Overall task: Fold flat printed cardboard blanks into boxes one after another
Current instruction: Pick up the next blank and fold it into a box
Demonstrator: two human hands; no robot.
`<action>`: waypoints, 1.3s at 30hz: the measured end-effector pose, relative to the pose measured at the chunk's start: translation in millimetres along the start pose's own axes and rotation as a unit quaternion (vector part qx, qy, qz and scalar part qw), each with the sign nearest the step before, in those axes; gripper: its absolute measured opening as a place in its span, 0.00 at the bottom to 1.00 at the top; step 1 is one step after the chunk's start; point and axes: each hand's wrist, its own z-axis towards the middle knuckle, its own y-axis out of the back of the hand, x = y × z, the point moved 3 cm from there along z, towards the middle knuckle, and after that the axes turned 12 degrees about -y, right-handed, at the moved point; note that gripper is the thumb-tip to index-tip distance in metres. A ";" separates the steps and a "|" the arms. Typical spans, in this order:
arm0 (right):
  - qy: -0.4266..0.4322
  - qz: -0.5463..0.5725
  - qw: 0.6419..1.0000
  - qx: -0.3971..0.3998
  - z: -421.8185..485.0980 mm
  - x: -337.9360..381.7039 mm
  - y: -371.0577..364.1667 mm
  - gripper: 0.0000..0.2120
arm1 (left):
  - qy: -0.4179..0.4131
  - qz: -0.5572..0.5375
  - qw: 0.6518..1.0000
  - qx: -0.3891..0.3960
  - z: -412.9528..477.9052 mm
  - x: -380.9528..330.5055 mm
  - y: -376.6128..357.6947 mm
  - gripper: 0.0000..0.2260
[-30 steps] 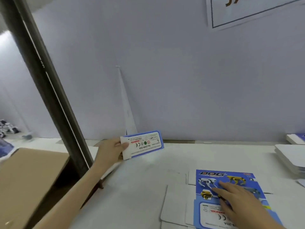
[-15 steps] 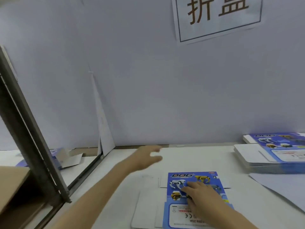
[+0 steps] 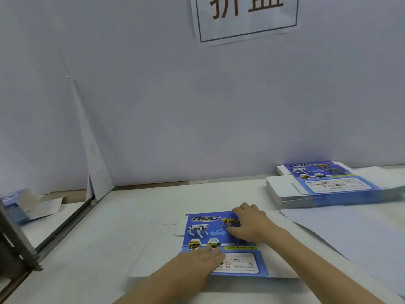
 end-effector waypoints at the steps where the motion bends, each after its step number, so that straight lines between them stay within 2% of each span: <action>1: 0.001 0.011 1.000 0.015 1.5 -1.9 3.6 0.28 | 0.015 -0.005 0.999 -0.035 -2.9 -1.5 4.2 0.24; 3: 0.013 0.043 0.998 0.054 3.4 -6.7 12.2 0.24 | 0.026 0.002 0.997 -0.077 -10.9 1.2 16.6 0.21; 7: 0.041 0.111 0.981 0.151 -0.9 -20.9 29.5 0.14 | -0.043 -0.028 0.990 -0.130 -27.6 2.4 38.9 0.16; 8: 0.050 0.132 0.977 0.159 -1.1 -25.6 36.0 0.13 | -0.045 -0.001 0.985 -0.165 -31.3 2.4 51.5 0.16; 10: 0.042 0.254 0.959 0.121 -0.5 -37.4 57.2 0.11 | -0.053 0.065 0.951 -0.298 -42.6 7.1 83.8 0.12; 11: 0.032 0.365 0.927 0.081 -0.8 -44.2 71.3 0.11 | -0.068 0.103 0.921 -0.369 -49.5 8.4 100.7 0.12; 12: 0.017 0.498 0.866 0.038 -3.0 -51.2 85.7 0.13 | -0.067 0.121 0.894 -0.426 -54.1 9.5 116.5 0.09; 13: 0.004 0.614 0.789 0.009 -6.8 -56.5 97.2 0.15 | -0.051 0.113 0.869 -0.480 -55.9 10.0 129.6 0.06; 14: -0.002 0.686 0.728 -0.010 -12.5 -57.0 106.1 0.17 | -0.024 0.074 0.841 -0.536 -55.5 9.7 139.8 0.04; 15: 0.004 0.711 0.703 -0.020 -19.2 -52.9 112.5 0.19 | -0.003 0.000 0.812 -0.583 -52.3 8.9 147.6 0.04; 18: 0.053 0.647 0.759 -0.049 -42.4 -24.2 115.7 0.18 | 0.011 -0.225 0.721 -0.656 -31.8 1.5 156.7 0.09; 19: 0.069 0.641 0.762 -0.071 -50.7 -15.2 115.7 0.15 | 0.013 -0.269 0.700 -0.662 -24.5 -1.4 157.3 0.14; 21: 0.079 0.656 0.737 -0.142 -60.4 -7.7 118.2 0.08 | 0.015 -0.324 0.675 -0.663 -10.7 -6.1 155.5 0.23; 23: 0.087 0.664 0.719 -0.184 -67.2 -7.2 123.3 0.11 | 0.015 -0.360 0.668 -0.651 -2.3 -8.3 150.4 0.28; 25: 0.098 0.660 0.724 -0.174 -69.4 -8.0 125.8 0.12 | 0.047 -0.369 0.689 -0.623 2.2 -4.8 144.5 0.32; 28: 0.127 0.637 0.740 -0.176 -74.6 -1.9 126.7 0.08 | 0.142 -0.277 0.775 -0.550 8.2 -6.1 136.2 0.42; 30: 0.187 0.641 0.732 -0.135 -79.7 11.5 125.4 0.10 | 0.094 -0.318 0.802 -0.497 17.9 -22.1 131.5 0.46; 31: 0.223 0.639 0.733 -0.075 -83.9 23.5 123.7 0.14 | 0.050 -0.388 0.786 -0.478 21.3 -32.2 131.0 0.46; 32: 0.256 0.617 0.744 -0.026 -88.4 33.3 120.5 0.18 | 0.009 -0.463 0.746 -0.477 23.6 -39.9 131.8 0.41; 33: 0.277 0.577 0.768 -0.011 -92.6 38.5 118.6 0.19 | -0.015 -0.526 0.694 -0.491 23.0 -41.9 132.8 0.30; 34: 0.280 0.528 0.801 -0.036 -93.8 37.6 118.9 0.18 | -0.017 -0.567 0.646 -0.510 20.1 -40.3 135.5 0.17; 35: 0.270 0.472 0.836 -0.077 -92.8 31.9 120.1 0.18 | 0.000 -0.590 0.610 -0.529 16.0 -37.1 139.5 0.09; 36: 0.248 0.410 0.871 -0.110 -90.9 25.2 121.5 0.20 | 0.015 -0.607 0.582 -0.541 10.0 -32.1 142.5 0.07; 37: 0.225 0.350 0.901 -0.121 -89.1 18.4 122.3 0.25 | 0.030 -0.619 0.561 -0.549 3.3 -26.1 144.6 0.12; 39: 0.199 0.289 0.931 -0.100 -86.6 8.8 120.7 0.34 | 0.041 -0.640 0.539 -0.546 -7.0 -17.3 147.4 0.17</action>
